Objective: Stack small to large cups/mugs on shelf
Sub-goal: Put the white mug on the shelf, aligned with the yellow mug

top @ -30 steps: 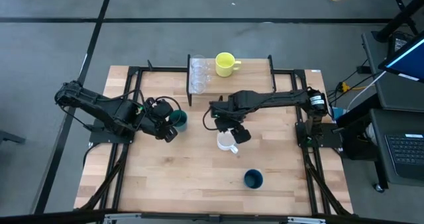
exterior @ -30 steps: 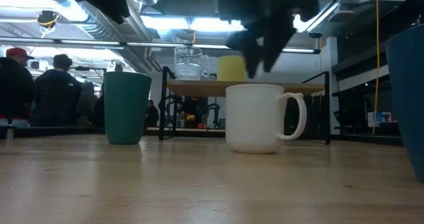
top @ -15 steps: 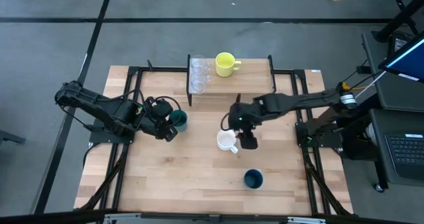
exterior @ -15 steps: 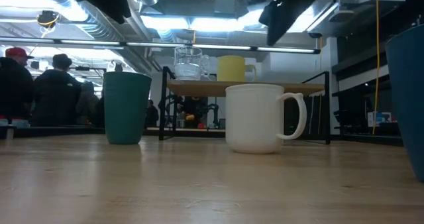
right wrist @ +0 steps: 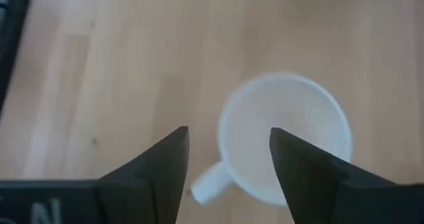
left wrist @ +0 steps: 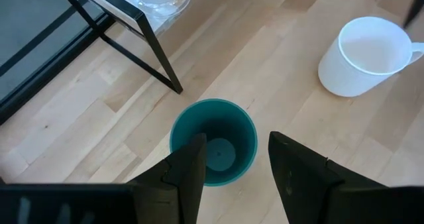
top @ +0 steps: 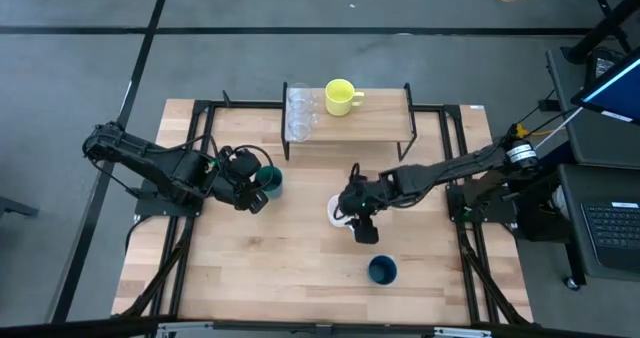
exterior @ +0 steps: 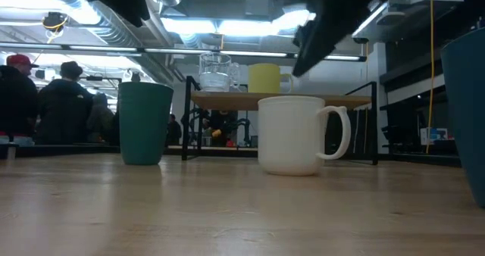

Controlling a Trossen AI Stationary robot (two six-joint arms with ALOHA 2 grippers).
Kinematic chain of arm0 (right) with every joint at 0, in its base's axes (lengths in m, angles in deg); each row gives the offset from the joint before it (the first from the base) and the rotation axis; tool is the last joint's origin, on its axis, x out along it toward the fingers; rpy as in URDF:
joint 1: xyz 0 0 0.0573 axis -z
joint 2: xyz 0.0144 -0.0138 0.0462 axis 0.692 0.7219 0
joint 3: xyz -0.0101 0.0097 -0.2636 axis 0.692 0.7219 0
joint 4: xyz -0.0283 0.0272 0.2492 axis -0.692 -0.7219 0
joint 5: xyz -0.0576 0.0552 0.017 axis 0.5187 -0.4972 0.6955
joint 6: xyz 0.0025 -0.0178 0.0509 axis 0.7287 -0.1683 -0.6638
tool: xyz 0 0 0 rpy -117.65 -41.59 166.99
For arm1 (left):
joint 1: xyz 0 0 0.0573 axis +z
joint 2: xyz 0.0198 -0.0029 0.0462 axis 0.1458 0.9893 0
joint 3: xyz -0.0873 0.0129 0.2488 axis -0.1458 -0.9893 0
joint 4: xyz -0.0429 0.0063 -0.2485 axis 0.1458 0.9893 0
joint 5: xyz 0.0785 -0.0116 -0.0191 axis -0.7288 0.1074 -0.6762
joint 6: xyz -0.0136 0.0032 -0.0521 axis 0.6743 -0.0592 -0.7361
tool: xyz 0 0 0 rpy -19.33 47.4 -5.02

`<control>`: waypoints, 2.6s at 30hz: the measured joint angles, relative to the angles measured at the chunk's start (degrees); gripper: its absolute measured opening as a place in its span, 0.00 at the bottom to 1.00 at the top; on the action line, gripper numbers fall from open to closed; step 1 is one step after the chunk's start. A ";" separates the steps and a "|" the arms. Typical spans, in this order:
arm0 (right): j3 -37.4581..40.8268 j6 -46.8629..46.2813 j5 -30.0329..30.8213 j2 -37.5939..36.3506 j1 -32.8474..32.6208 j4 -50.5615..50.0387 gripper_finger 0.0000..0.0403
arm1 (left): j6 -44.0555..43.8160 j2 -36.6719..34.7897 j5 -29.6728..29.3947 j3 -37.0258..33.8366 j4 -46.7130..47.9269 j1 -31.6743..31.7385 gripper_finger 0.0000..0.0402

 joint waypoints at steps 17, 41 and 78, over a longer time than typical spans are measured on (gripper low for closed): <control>-3.24 -3.41 5.47 6.23 -2.34 1.33 0.53 | 0.00 0.00 0.00 0.00 0.00 0.00 0.39; -3.31 -0.03 6.09 11.48 -0.49 -3.43 0.51 | -0.06 0.00 -0.09 0.00 -0.11 0.00 0.39; -2.61 12.92 -0.14 11.97 0.41 -0.84 0.47 | -0.16 0.00 -0.55 0.00 -0.11 0.00 0.39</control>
